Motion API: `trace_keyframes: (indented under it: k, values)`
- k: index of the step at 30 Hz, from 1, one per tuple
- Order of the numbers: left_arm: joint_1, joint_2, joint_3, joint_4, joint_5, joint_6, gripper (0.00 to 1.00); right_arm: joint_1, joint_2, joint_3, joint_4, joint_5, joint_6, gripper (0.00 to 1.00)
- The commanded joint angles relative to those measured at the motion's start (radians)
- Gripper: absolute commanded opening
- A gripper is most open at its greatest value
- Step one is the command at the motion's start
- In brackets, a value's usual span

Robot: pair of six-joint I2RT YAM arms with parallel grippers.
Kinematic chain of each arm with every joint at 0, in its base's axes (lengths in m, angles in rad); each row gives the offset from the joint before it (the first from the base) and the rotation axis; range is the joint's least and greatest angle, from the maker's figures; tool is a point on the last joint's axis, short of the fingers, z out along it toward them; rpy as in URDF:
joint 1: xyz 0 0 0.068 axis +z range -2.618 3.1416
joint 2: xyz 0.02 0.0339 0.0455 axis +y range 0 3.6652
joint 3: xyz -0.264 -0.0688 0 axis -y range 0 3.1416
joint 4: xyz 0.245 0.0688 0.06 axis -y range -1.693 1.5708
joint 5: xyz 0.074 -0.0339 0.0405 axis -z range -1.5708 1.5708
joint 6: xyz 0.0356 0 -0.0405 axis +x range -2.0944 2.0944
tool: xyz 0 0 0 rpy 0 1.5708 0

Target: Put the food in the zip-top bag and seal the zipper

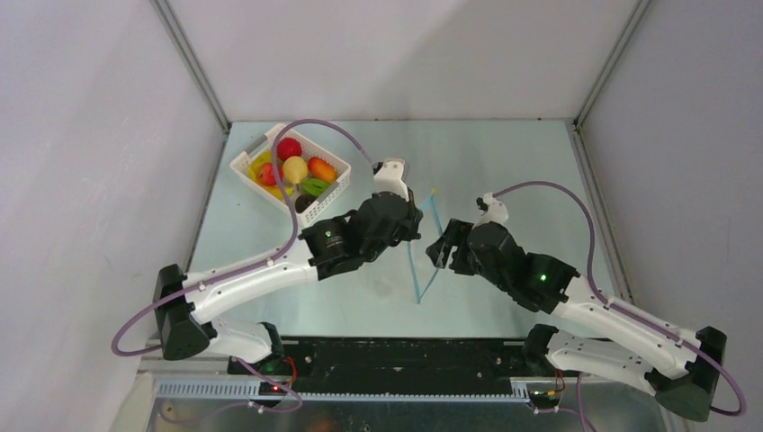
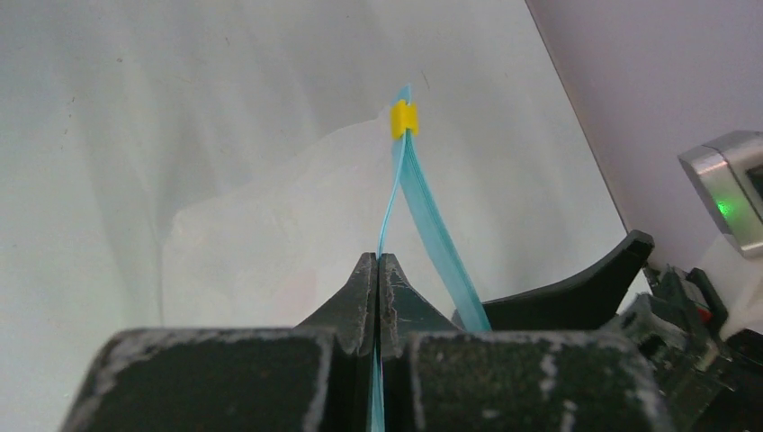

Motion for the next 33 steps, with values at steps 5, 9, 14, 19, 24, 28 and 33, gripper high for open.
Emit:
trace_keyframes:
  k: [5,9,14,19,24,28,33]
  values:
    - [-0.022,-0.008,0.034,-0.054,-0.032,0.023,0.00,-0.002,0.043,0.034,0.066,0.018,-0.023,0.14]
    - [-0.025,0.001,0.050,-0.131,-0.041,0.018,0.00,0.004,0.035,0.035,0.101,0.004,-0.065,0.00]
    - [-0.025,0.025,0.107,-0.207,-0.022,0.014,0.19,0.017,0.036,0.037,0.119,0.005,-0.091,0.00]
    - [-0.037,0.073,0.178,-0.308,0.015,-0.004,0.56,0.076,0.068,0.081,0.092,0.099,-0.125,0.00]
    - [-0.080,0.154,0.291,-0.500,-0.078,-0.042,0.57,0.110,0.091,0.122,0.060,0.193,-0.105,0.00]
    - [-0.109,0.194,0.333,-0.575,-0.096,-0.081,0.55,0.126,0.103,0.136,0.044,0.228,-0.085,0.00]
    - [-0.117,0.209,0.342,-0.649,-0.160,-0.136,0.45,0.137,0.089,0.136,0.048,0.232,-0.088,0.00]
